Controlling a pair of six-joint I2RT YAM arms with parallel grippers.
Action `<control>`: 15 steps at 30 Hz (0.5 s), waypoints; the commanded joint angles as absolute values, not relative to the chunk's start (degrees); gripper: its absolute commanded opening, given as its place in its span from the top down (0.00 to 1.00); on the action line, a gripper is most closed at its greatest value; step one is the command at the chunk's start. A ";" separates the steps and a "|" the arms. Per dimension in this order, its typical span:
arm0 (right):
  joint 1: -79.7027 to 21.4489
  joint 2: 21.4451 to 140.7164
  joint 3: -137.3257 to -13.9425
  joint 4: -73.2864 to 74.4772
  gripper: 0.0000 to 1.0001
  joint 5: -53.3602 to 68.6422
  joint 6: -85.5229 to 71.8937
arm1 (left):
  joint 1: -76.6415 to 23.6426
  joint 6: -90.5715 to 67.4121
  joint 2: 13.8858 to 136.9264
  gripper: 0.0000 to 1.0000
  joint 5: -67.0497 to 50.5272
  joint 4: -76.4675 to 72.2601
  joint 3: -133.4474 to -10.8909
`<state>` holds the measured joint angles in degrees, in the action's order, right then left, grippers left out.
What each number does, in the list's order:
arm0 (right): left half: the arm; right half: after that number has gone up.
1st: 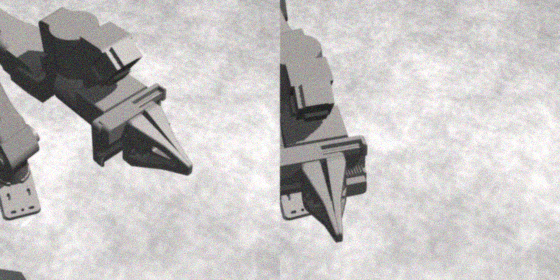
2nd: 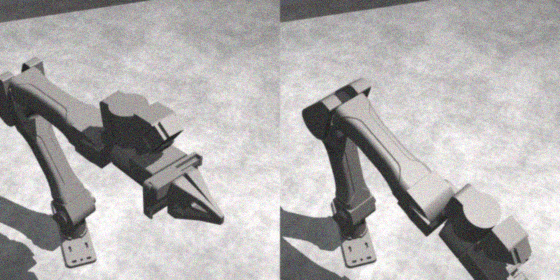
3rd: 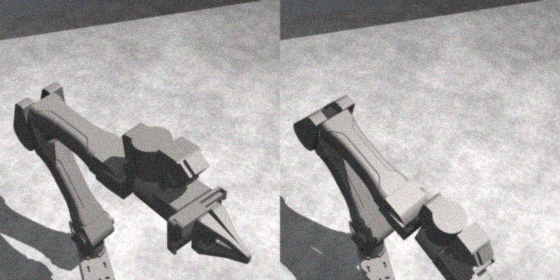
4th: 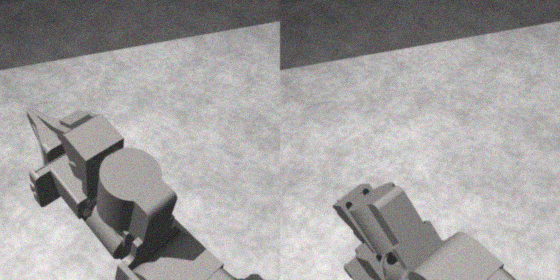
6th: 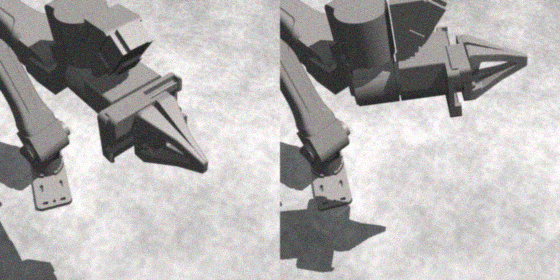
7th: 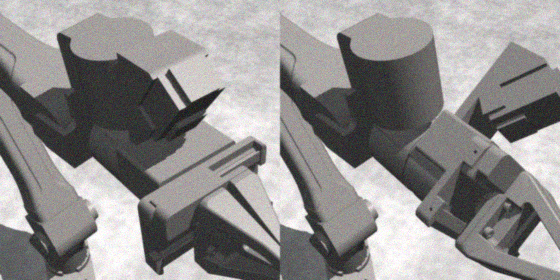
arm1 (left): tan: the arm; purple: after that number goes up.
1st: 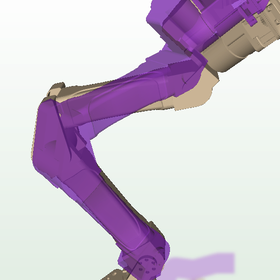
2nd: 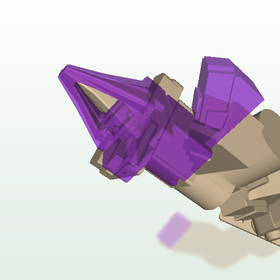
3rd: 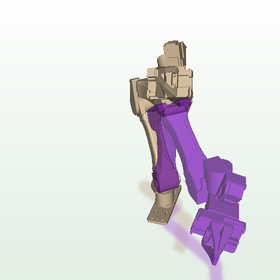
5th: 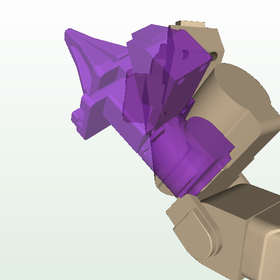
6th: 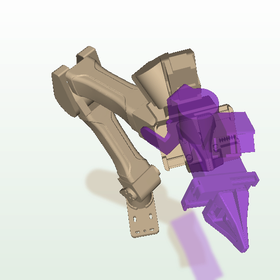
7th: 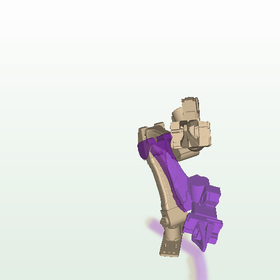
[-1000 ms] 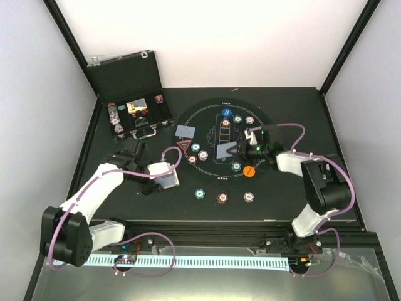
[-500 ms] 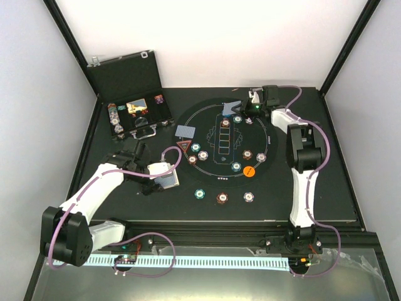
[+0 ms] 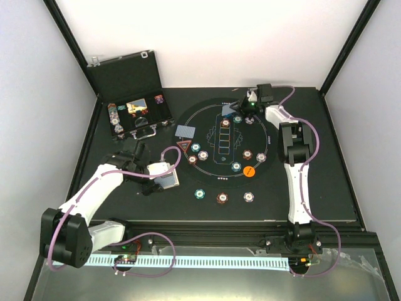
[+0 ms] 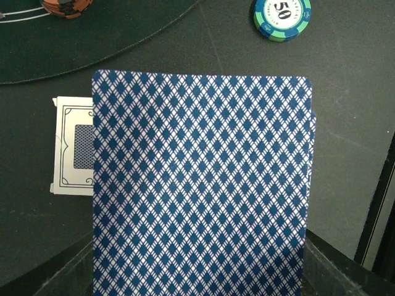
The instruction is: Distribute texas hold em gaming equipment
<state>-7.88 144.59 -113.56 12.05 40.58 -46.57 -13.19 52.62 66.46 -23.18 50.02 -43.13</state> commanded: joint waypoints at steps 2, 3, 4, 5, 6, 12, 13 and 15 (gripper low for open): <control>-7.91 143.38 -115.87 15.25 0.67 39.48 -45.52 | -12.90 52.16 64.87 0.98 -23.97 51.80 -44.07; -7.91 142.10 -115.01 15.57 0.60 38.98 -44.86 | -12.93 52.20 64.86 0.99 -23.88 51.90 -44.19; -7.78 140.61 -113.79 15.70 0.57 38.35 -44.27 | -12.86 52.21 64.87 0.98 -23.66 51.98 -44.25; -7.86 139.03 -112.46 15.99 0.54 37.73 -43.58 | -12.87 52.25 64.86 0.98 -23.57 52.09 -44.29; -7.83 137.37 -111.40 16.64 0.51 36.91 -42.53 | -12.92 52.39 64.74 0.98 -23.49 52.24 -44.36; -7.68 126.31 -100.00 20.81 0.41 31.08 -37.11 | -12.89 52.63 64.03 0.98 -23.90 53.10 -45.11; -7.74 123.88 -96.91 19.81 0.40 30.54 -36.98 | -12.86 52.72 64.05 0.99 -23.96 53.21 -45.13; -7.86 119.16 -88.70 16.03 0.38 31.18 -37.95 | -12.87 52.66 64.23 0.98 -24.08 53.26 -45.10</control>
